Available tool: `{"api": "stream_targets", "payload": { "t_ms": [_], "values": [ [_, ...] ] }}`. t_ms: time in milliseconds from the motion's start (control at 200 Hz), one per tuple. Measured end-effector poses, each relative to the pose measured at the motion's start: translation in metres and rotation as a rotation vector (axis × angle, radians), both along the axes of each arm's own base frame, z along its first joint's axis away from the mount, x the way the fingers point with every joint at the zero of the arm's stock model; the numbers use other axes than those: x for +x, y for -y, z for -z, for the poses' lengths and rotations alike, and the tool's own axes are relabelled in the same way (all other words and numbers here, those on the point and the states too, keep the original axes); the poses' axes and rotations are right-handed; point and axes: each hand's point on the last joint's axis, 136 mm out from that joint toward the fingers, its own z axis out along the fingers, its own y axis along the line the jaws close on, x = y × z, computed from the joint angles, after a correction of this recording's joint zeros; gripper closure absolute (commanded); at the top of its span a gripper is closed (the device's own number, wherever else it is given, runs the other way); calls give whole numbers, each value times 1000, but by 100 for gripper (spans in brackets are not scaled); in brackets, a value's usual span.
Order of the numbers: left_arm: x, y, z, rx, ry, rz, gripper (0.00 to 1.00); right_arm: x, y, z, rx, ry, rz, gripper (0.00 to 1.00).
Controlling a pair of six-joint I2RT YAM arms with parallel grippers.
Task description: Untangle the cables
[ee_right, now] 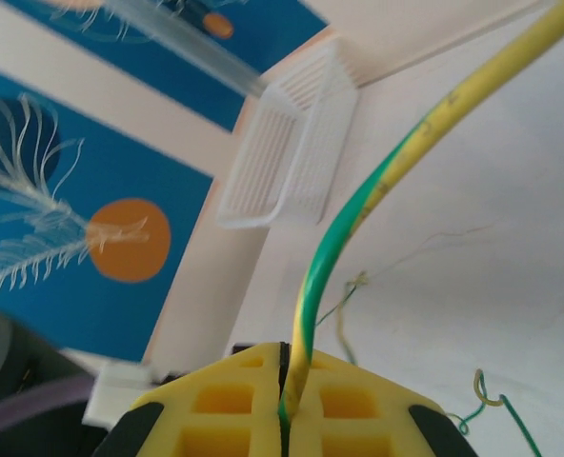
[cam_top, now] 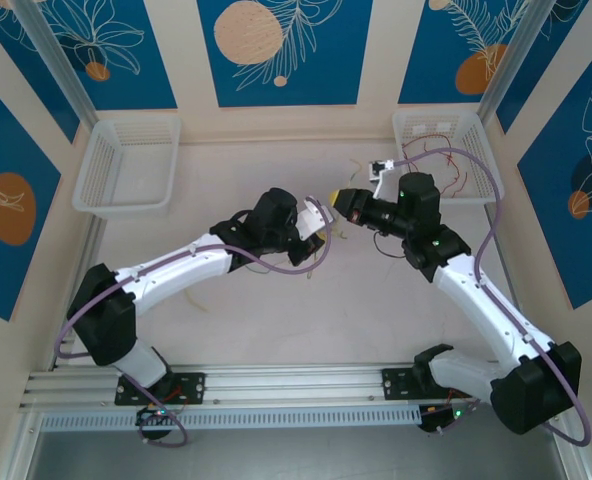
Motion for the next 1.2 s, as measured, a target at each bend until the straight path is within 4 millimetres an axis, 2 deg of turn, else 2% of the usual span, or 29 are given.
{"api": "stream_targets", "payload": {
  "t_ms": [260,570,735,860,925,1045,1200],
  "values": [
    [-5,-6,8,45,-32,3,100,-8,-6,7,-45,134,-28,100],
    [-11,-18,23,116,-66,-1,100,-16,-6,22,-74,202,-27,100],
    [-3,-15,14,88,-31,-15,100,-26,14,22,-73,186,-13,100],
    [0,-15,-5,21,14,-26,100,-18,41,25,-62,134,41,100],
    [-1,-17,-16,-20,30,-31,100,-17,47,27,-53,109,40,100],
    [6,-22,-28,-72,22,-59,100,-26,38,26,-41,112,-17,100],
    [17,-29,-29,-83,-10,-108,100,-52,3,27,-39,155,-156,100]
  ]
}}
